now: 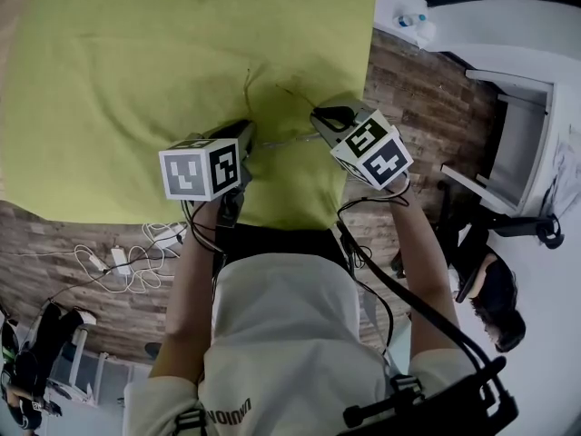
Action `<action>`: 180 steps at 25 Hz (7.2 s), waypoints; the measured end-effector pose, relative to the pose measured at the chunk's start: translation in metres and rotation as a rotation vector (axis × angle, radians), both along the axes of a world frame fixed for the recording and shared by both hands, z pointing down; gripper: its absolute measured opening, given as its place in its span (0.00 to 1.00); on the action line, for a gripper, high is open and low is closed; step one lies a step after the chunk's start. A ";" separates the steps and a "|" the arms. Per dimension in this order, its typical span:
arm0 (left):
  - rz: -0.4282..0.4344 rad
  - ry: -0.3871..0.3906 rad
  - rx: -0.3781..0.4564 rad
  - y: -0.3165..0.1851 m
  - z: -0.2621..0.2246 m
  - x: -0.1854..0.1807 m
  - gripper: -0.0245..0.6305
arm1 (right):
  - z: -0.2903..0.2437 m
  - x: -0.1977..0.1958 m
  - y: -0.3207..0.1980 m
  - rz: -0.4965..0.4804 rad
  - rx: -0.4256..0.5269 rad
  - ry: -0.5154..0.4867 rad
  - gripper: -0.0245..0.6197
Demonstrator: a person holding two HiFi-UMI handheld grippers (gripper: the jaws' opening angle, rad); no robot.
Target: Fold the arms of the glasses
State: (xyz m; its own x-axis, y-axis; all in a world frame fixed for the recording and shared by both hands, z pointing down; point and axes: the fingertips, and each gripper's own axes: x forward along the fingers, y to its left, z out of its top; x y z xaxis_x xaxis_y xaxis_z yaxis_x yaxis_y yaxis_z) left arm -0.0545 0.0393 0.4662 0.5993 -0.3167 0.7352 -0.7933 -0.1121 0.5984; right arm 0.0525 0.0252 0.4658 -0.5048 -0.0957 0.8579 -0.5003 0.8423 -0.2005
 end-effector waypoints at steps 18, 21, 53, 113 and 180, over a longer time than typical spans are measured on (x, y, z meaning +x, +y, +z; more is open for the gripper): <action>0.010 0.026 0.001 0.000 0.001 -0.001 0.12 | -0.006 -0.012 0.020 -0.264 0.008 -0.029 0.10; 0.011 0.027 0.001 0.000 0.001 -0.001 0.12 | -0.007 -0.014 0.024 -0.309 0.016 -0.027 0.10; 0.050 0.030 0.008 -0.001 -0.002 0.001 0.12 | -0.014 -0.021 0.053 -0.692 -0.043 0.005 0.10; 0.867 -0.275 0.193 0.020 -0.003 0.047 0.06 | -0.013 -0.020 0.051 -0.666 -0.119 0.009 0.09; 0.989 -0.287 0.099 0.016 0.000 0.053 0.06 | -0.045 0.006 0.053 -0.318 0.068 -0.234 0.10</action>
State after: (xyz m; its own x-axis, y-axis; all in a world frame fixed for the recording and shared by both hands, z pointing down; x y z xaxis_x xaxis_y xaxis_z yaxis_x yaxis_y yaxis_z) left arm -0.0011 0.0558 0.4663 0.4306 0.1555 0.8890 -0.4311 -0.8300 0.3540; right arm 0.0584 0.0787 0.4213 -0.6997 0.0447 0.7131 -0.1594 0.9631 -0.2168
